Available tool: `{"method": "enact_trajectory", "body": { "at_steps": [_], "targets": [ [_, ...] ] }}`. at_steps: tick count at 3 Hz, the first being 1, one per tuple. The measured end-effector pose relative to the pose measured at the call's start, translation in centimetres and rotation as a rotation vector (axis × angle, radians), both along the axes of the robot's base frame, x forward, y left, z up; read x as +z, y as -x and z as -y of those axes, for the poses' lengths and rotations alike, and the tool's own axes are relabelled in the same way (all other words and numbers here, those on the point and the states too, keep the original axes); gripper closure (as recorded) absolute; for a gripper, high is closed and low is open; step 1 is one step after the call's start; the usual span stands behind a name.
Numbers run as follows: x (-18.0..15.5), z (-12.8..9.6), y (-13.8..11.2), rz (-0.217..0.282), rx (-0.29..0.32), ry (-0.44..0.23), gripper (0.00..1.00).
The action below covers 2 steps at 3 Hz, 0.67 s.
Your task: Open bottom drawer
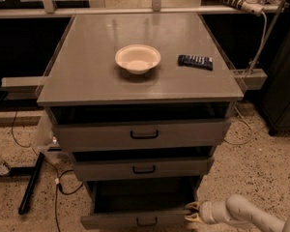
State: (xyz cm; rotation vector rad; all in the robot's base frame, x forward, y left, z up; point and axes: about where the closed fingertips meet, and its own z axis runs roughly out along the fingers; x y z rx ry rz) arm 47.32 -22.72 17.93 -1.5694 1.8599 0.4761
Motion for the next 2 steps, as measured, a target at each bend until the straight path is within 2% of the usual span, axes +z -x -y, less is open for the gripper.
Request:
{"method": "enact_trajectory", "body": {
  "at_steps": [1,2],
  "targets": [
    [0.3,0.0,0.0,0.0,0.0,0.0,0.1],
    [-1.8,1.4,2.2,-0.058,-0.022,-0.052,0.13]
  ]
}}
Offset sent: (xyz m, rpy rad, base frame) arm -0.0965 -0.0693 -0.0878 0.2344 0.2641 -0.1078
